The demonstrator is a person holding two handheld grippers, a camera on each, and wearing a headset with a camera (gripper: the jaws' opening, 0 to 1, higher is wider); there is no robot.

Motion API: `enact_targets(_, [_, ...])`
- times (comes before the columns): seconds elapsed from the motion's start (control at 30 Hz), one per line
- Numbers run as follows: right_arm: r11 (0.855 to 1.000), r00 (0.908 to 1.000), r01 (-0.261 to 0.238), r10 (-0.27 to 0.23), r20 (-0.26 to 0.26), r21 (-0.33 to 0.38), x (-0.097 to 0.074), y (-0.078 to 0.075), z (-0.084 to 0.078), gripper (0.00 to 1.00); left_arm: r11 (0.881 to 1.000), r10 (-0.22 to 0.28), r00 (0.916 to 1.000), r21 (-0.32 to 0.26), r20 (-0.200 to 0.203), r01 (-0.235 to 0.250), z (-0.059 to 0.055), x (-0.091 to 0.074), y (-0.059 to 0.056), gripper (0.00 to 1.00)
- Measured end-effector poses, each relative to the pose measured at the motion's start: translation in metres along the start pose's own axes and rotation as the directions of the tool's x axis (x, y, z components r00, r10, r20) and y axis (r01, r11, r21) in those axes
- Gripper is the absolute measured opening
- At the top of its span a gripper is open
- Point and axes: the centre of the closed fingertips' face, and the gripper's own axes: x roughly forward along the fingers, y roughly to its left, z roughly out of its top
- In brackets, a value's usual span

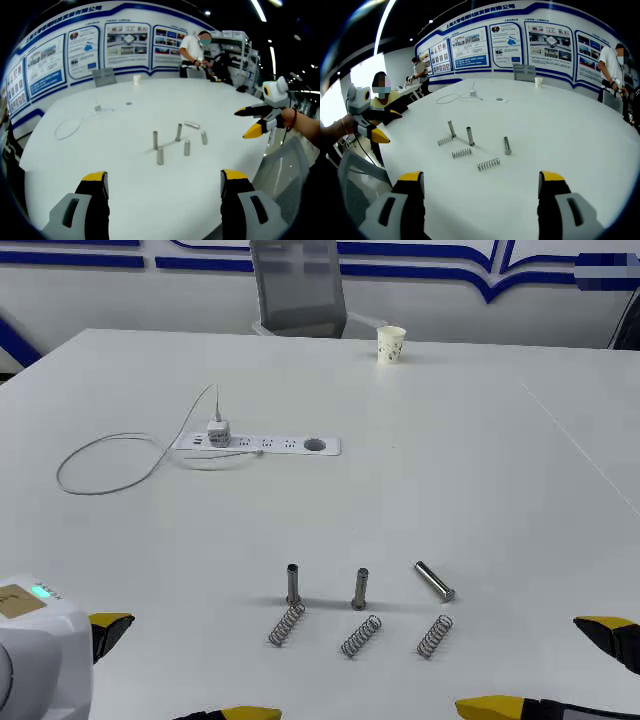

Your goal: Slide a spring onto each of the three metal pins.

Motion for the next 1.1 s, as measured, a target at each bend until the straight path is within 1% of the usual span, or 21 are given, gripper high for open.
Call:
enact_targets(0.13, [1.0,0.9999,0.004,-0.004,0.009,0.003,-0.0007,-0.0004,0.0018,0.95,1.0,0.005,1.0,-0.004,0.006,-0.005,0.0009,-0.001,0.0008,0.94])
enact_targets(0.23, [1.0,1.0,0.007,-0.007,0.005,0.005,-0.0008,-0.0009,0.0011,0.94,1.0,0.007,0.9999,-0.006,0.009,-0.007,0.0015,-0.0016,0.0011,0.94])
enact_targets(0.53, [1.0,1.0,0.005,-0.005,0.003,0.013,-0.0009,0.0001,0.0005,0.93,1.0,0.006,1.0,-0.006,-0.004,-0.006,-0.0003,-0.0024,-0.002,0.94])
enact_targets(0.6, [1.0,1.0,0.005,-0.005,0.003,0.004,-0.0009,0.0001,0.0009,0.93,1.0,0.009,1.0,-0.005,-0.003,-0.009,0.0,-0.0025,-0.002,0.94])
enact_targets(0.97, [1.0,1.0,0.003,-0.003,-0.003,0.004,-0.0012,0.0007,-0.0005,0.93,1.0,0.006,1.0,-0.001,0.0,-0.006,0.0025,-0.0022,-0.0031,0.93])
enact_targets(1.1, [1.0,1.0,0.001,-0.001,-0.004,0.011,0.0,0.0015,-0.001,0.9,1.0,0.002,1.0,0.003,0.002,-0.002,0.0033,-0.0016,-0.0039,0.93])
